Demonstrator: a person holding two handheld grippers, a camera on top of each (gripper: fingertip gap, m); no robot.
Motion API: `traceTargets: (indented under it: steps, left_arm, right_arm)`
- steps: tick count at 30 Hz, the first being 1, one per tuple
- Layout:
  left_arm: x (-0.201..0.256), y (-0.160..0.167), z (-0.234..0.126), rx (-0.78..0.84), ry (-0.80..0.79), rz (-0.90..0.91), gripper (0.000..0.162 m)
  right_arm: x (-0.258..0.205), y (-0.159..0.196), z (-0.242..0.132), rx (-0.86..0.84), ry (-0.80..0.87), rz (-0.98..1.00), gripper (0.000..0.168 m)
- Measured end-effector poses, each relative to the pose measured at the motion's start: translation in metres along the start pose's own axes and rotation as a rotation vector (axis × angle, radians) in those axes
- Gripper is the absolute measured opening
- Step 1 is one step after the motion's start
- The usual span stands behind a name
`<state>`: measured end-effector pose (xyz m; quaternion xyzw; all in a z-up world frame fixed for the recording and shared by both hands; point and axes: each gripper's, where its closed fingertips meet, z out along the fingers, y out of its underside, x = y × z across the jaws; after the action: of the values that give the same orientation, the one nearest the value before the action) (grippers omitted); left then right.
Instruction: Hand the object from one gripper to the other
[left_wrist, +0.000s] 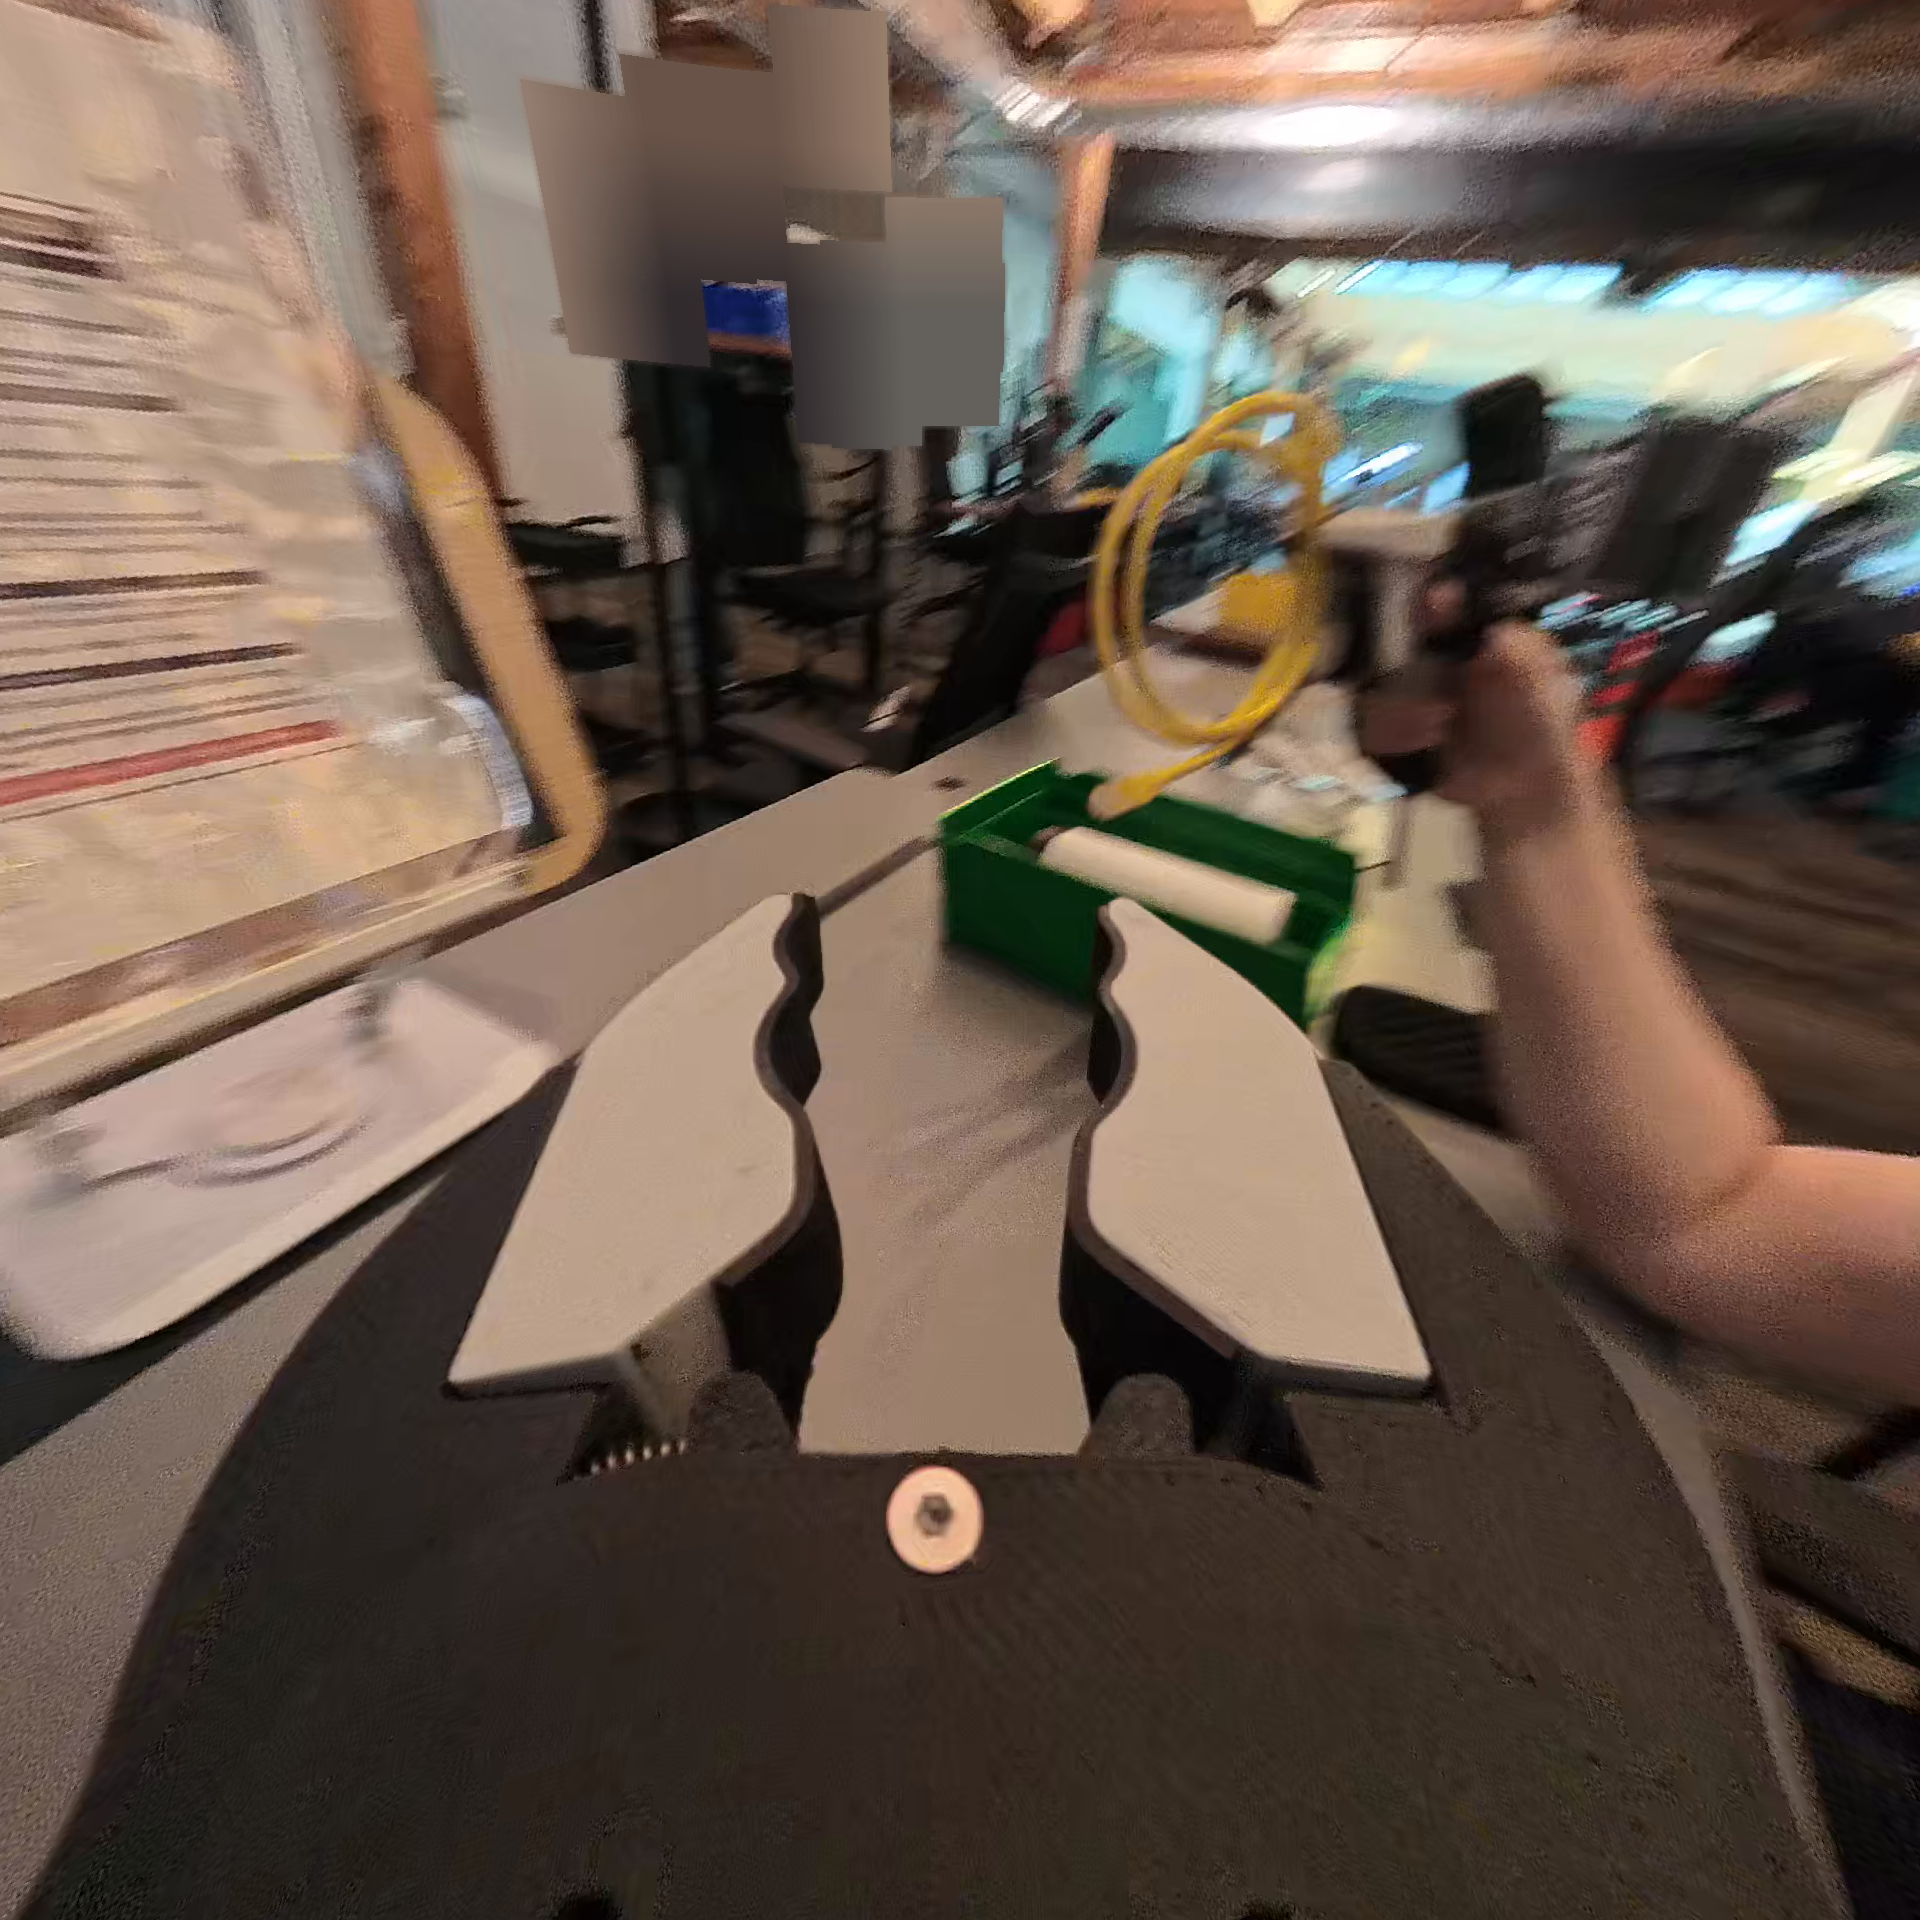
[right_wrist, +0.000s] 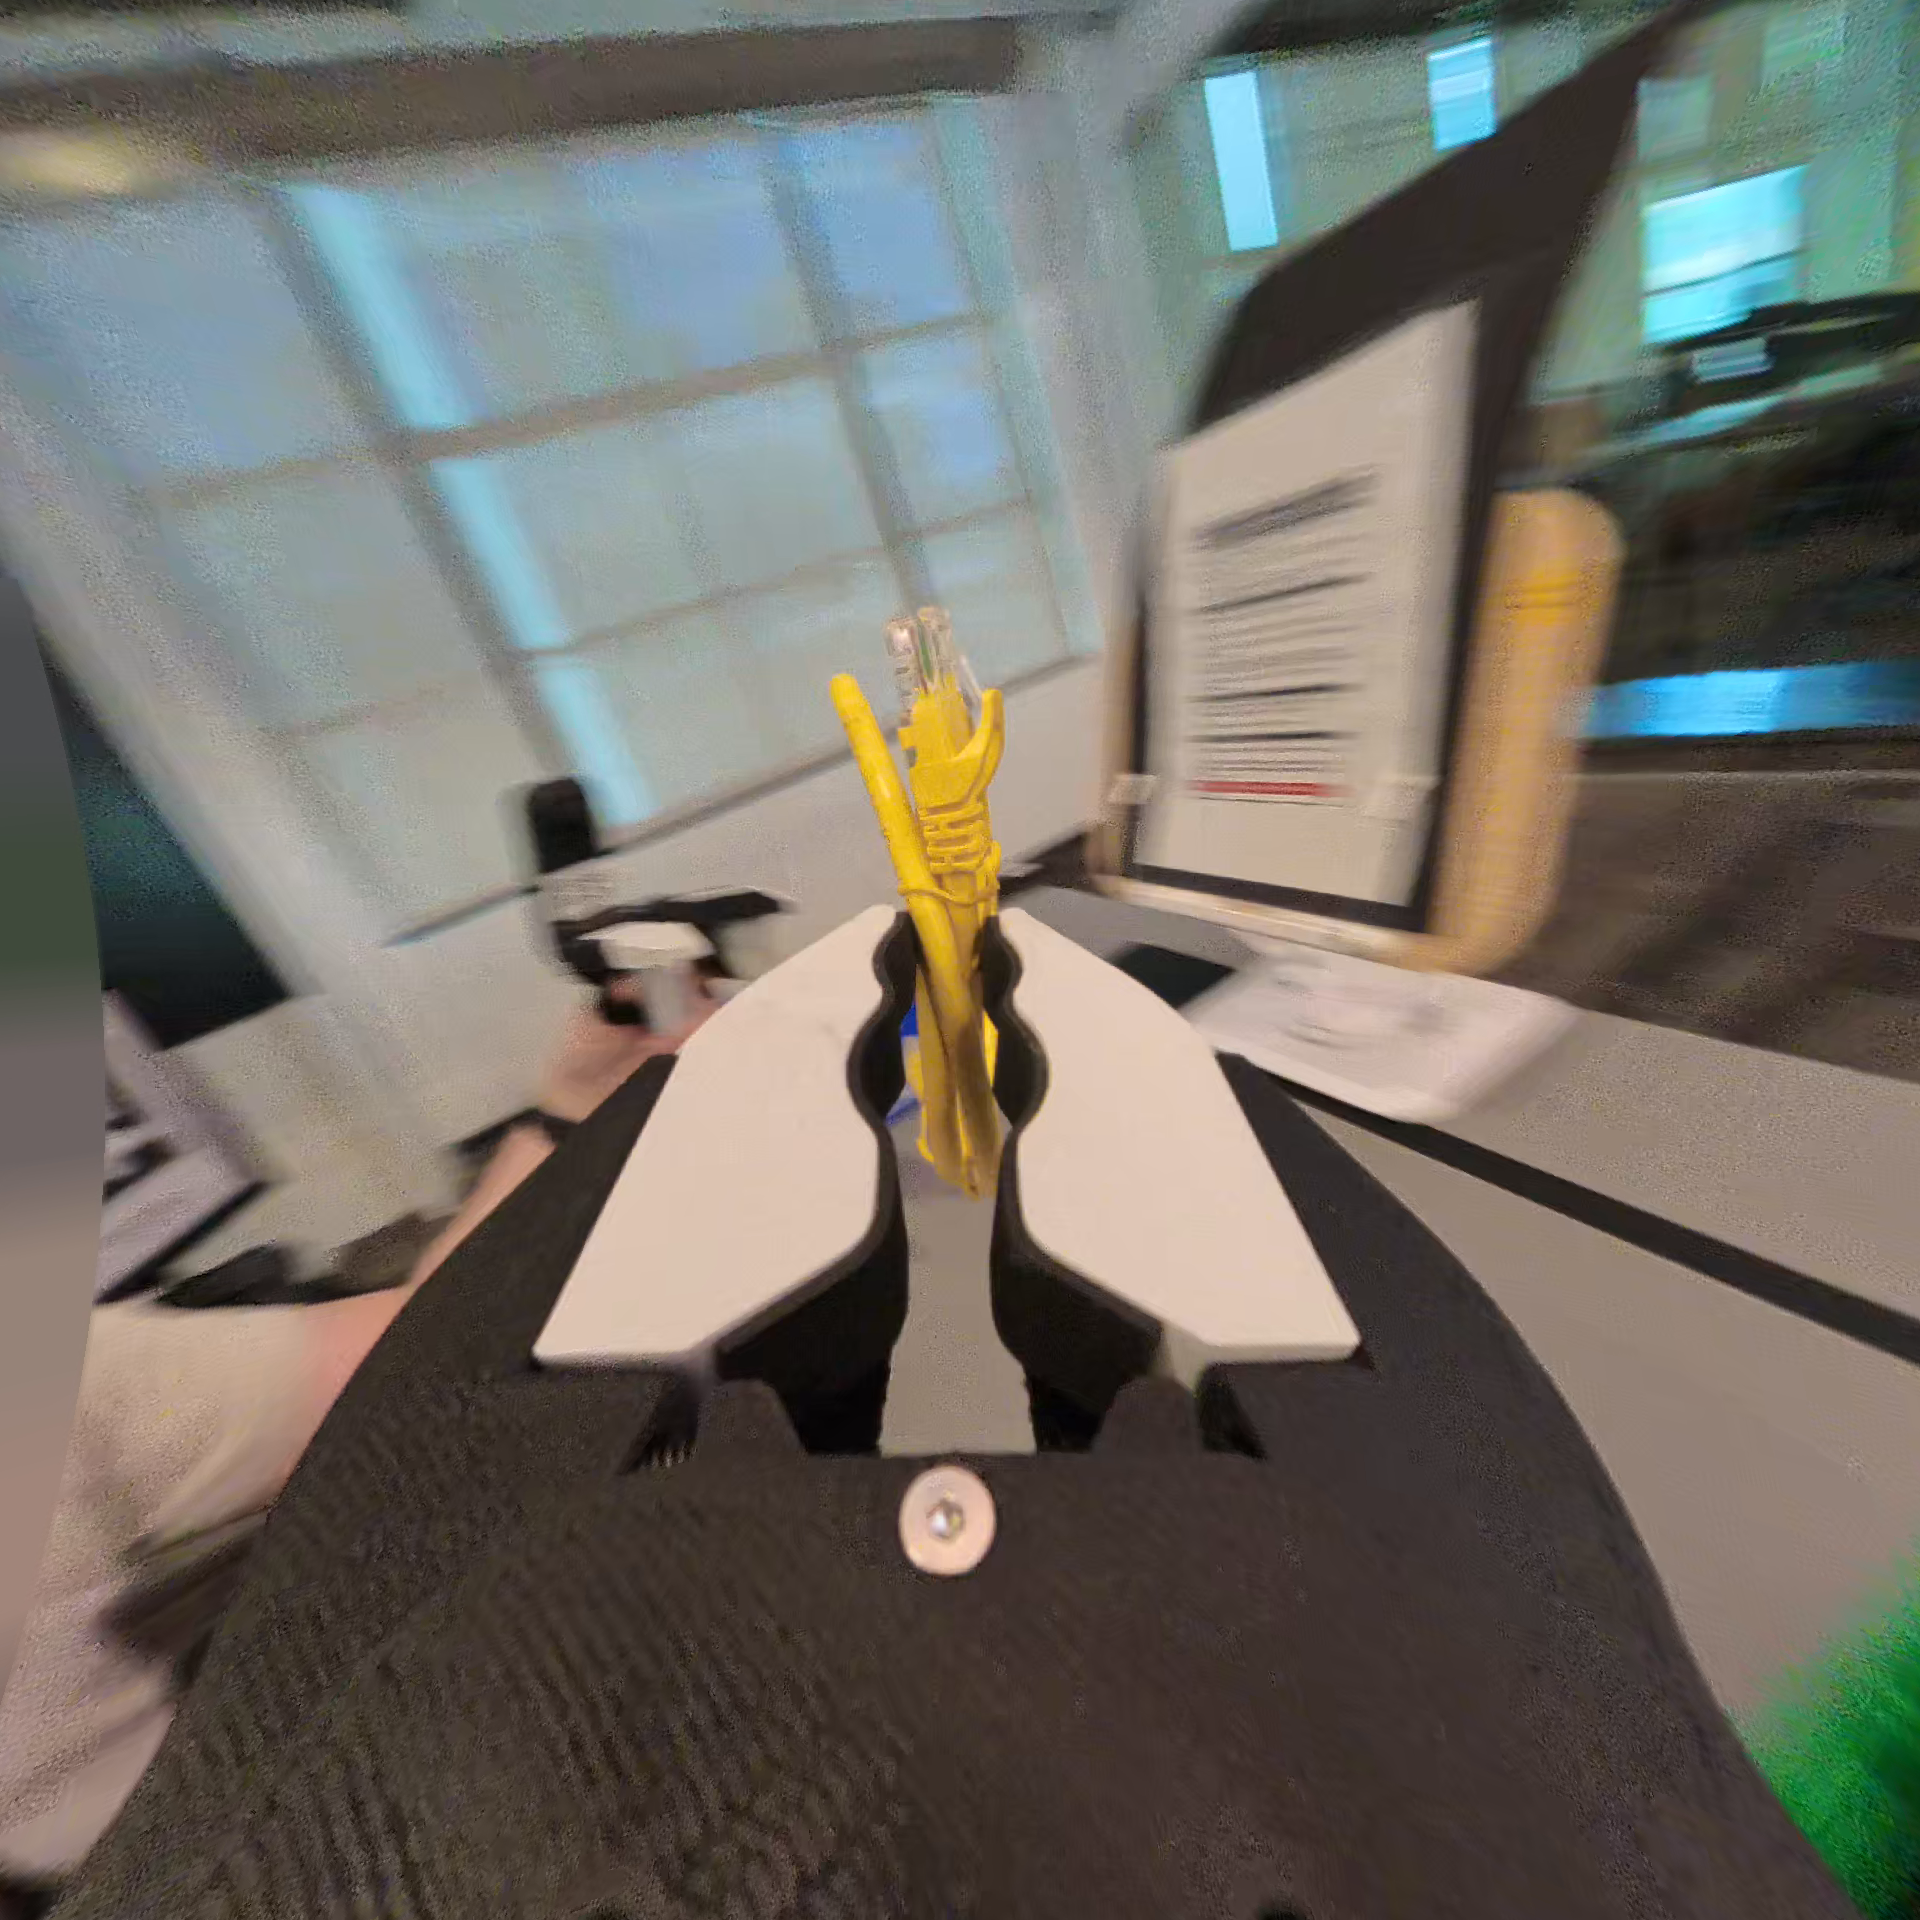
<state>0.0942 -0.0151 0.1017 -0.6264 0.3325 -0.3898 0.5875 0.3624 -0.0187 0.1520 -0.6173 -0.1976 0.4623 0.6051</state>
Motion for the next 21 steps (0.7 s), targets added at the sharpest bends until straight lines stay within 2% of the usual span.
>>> traceTargets:
  steps: [2,4,6,8,14,18,21]
  left_arm:
    - [-0.035,0.009,-0.009,-0.106,-0.265,0.142,0.049]
    - [-0.067,0.015,-0.024,-0.213,-0.530,0.281,0.049]
    - [-0.091,0.018,-0.042,-0.314,-0.766,0.402,0.049]
    - [-0.102,0.025,-0.050,-0.410,-0.885,0.462,0.048]
    - [-0.118,0.047,-0.055,-0.510,-0.957,0.391,0.051]
    - [-0.124,0.045,-0.064,-0.515,-0.998,0.386,0.051]
    - [-0.123,0.041,-0.066,-0.499,-0.993,0.377,0.050]
  right_arm:
    - [0.050,-0.003,-0.043,-0.005,0.282,0.001,0.013]
    - [0.092,0.001,-0.081,-0.003,0.478,0.060,0.013]
    - [0.122,0.012,-0.107,-0.009,0.569,0.137,0.013]
    - [0.144,0.030,-0.122,-0.043,0.596,0.233,0.013]
    - [0.182,0.094,-0.144,-0.289,0.702,0.400,0.013]
    - [0.193,0.098,-0.155,-0.307,0.789,0.392,0.013]
    - [0.197,0.091,-0.161,-0.238,0.797,0.402,0.013]
